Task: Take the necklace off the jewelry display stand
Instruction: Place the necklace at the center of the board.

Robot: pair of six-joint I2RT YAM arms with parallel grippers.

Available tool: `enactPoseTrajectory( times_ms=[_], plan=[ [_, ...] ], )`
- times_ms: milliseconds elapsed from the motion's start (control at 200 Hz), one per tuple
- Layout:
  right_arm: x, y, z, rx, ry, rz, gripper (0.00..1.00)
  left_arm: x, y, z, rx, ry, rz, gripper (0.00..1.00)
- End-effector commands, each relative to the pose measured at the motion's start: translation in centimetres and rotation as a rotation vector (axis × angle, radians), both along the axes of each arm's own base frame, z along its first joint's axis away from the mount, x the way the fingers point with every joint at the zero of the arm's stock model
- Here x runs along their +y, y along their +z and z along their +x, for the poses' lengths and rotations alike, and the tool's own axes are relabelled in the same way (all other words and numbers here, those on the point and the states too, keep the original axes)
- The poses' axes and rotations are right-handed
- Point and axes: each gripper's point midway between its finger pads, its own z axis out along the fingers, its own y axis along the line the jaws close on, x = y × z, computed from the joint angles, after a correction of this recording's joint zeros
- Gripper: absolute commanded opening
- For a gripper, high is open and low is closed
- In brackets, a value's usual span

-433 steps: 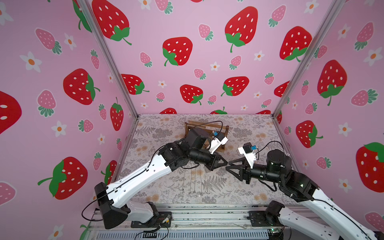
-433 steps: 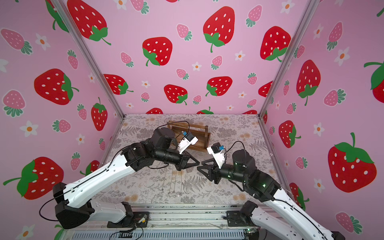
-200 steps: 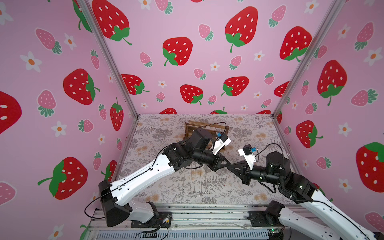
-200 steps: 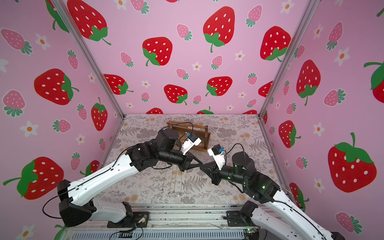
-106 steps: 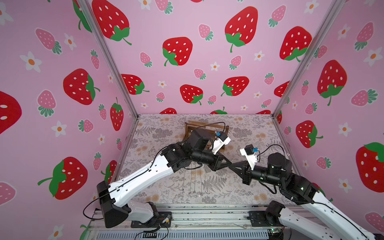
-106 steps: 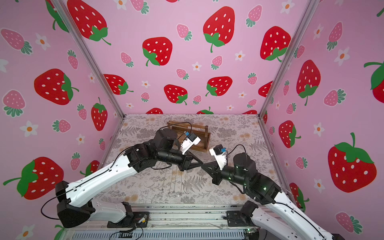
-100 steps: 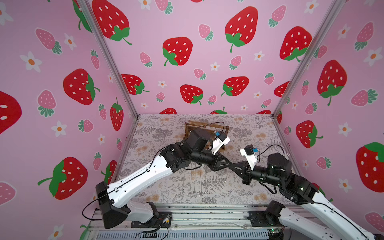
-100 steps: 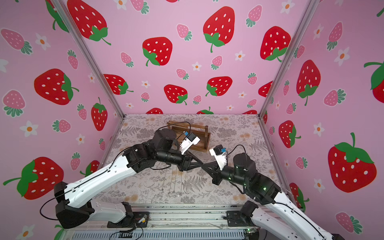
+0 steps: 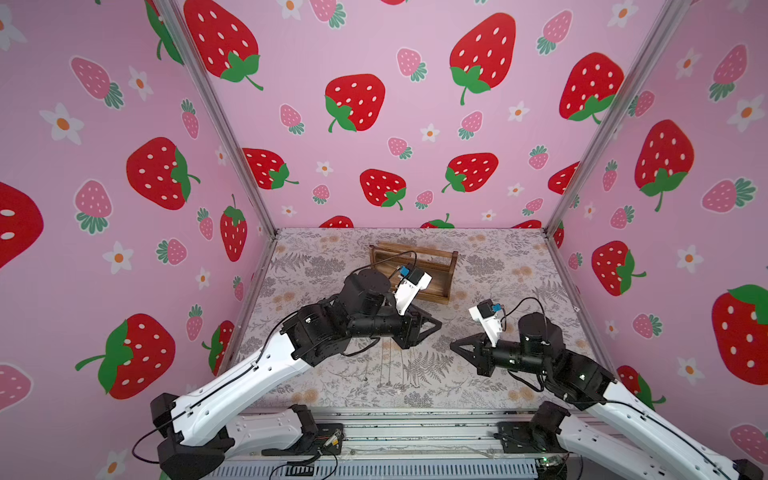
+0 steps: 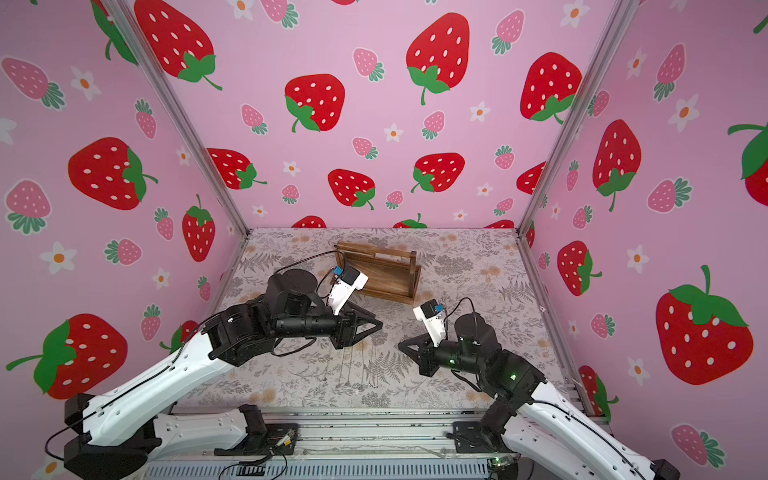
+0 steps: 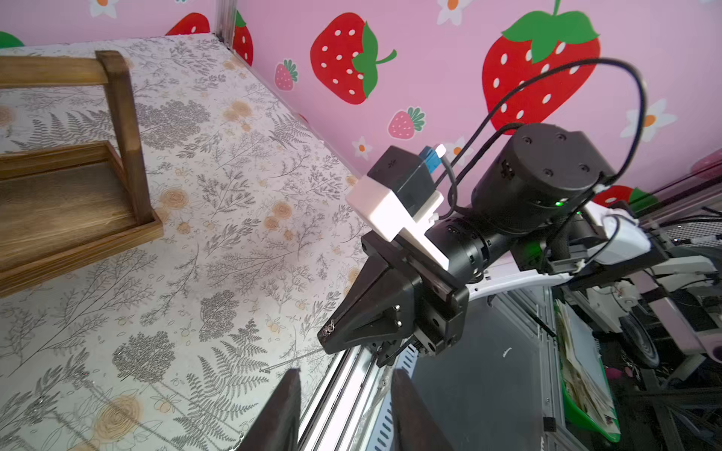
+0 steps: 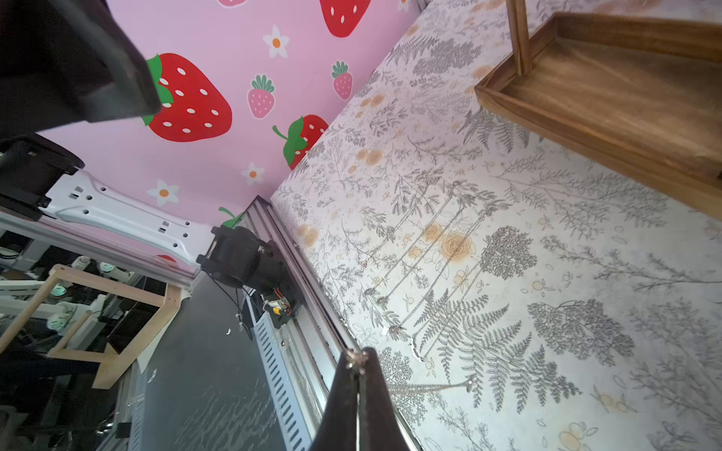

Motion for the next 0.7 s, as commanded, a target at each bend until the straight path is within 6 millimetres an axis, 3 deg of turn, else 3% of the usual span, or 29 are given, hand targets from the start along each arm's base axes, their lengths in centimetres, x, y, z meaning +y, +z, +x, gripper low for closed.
enactPoseTrajectory(
  times_ms=[0,290,695],
  plan=[
    [1.2,0.6,-0.7,0.050,0.045,0.080,0.00,0.9,-1.2,0.5,-0.023,0.041,0.050,0.39],
    [2.4,-0.9,-1.8,0.108,0.098,0.100,0.00,2.4,-2.6,0.9,-0.042,0.097,0.101,0.37],
    [3.4,-2.1,-2.8,0.147,0.136,0.090,0.00,3.0,-3.3,1.1,-0.056,0.119,0.128,0.38]
  ],
)
